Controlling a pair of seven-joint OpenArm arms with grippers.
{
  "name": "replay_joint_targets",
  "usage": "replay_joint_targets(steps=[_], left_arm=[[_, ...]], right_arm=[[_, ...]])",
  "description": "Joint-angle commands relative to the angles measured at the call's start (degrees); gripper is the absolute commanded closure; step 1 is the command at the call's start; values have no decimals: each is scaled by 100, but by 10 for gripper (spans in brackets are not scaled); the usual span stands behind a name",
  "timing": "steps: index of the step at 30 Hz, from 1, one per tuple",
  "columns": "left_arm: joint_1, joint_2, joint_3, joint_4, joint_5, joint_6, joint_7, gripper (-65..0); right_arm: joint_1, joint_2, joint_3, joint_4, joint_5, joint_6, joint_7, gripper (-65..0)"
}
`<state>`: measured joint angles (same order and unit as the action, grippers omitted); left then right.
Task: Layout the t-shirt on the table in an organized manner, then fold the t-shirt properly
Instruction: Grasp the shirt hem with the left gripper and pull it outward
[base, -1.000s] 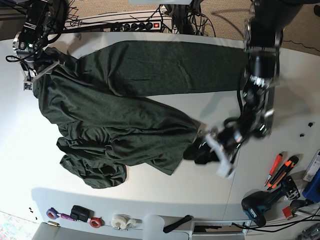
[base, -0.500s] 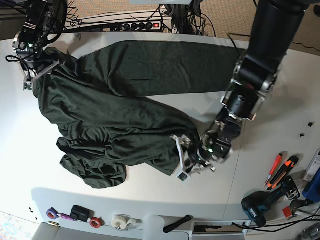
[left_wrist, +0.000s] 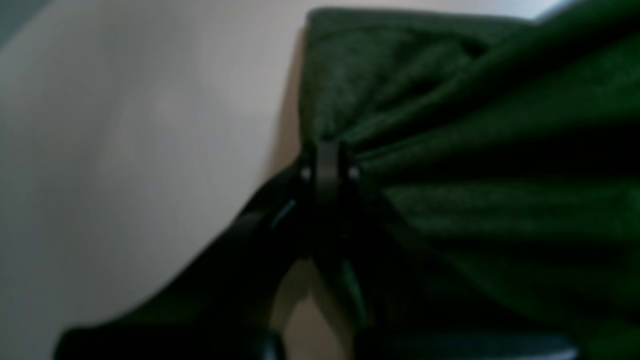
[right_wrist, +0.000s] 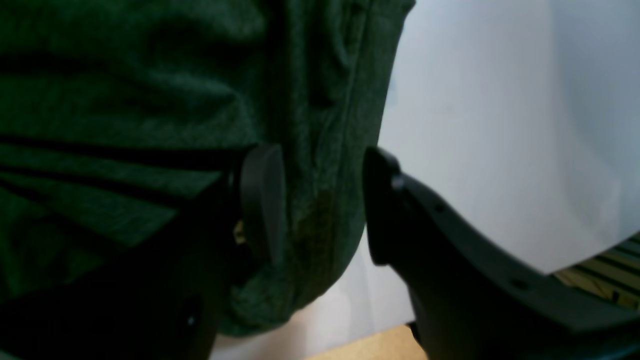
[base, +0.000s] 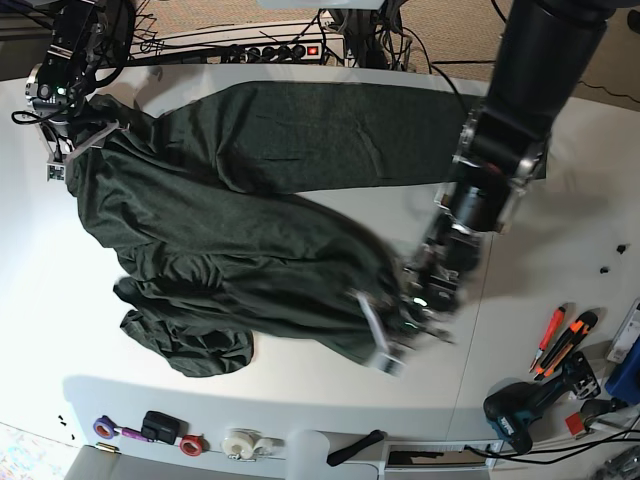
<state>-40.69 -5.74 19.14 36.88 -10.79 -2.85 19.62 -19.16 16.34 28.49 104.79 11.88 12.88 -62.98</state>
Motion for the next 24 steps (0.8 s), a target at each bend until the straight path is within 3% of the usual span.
replay_joint_targets(steps=[1, 4, 7, 10, 13, 14, 16, 17, 18, 24], left_arm=[[-229, -116, -282, 160, 7, 28, -76, 0], [-212, -330, -1104, 170, -149, -179, 109, 0], [-136, -573, -1740, 173, -540, -673, 417, 0], [24, -822, -2192, 173, -1154, -1276, 811, 0], [258, -1084, -2485, 177, -1971, -2238, 1231, 0], [332, -1161, -2553, 177, -2218, -2608, 1298, -22], [444, -1283, -2651, 181, -2656, -3211, 1298, -213], [468, -1320, -2686, 203, -2833, -3261, 1307, -279], [470, -1349, -2697, 238, -2940, -3191, 1355, -301], [463, -1222, -2726, 994, -2992, -3176, 1484, -300]], right_arm=[[28, 111, 37, 85, -35, -9, 83, -261], [26, 111, 37, 85, -37, -9, 83, -261], [28, 111, 37, 85, -35, -11, 85, -261], [28, 111, 37, 85, -35, -11, 85, -261], [28, 111, 37, 85, -35, -11, 87, -260], [28, 111, 37, 85, -35, -9, 90, -261], [28, 111, 37, 85, -37, -11, 94, -261], [28, 111, 37, 85, -37, -11, 92, -261], [28, 111, 37, 85, -37, -11, 90, -260], [61, 114, 37, 85, -37, -9, 140, -261]])
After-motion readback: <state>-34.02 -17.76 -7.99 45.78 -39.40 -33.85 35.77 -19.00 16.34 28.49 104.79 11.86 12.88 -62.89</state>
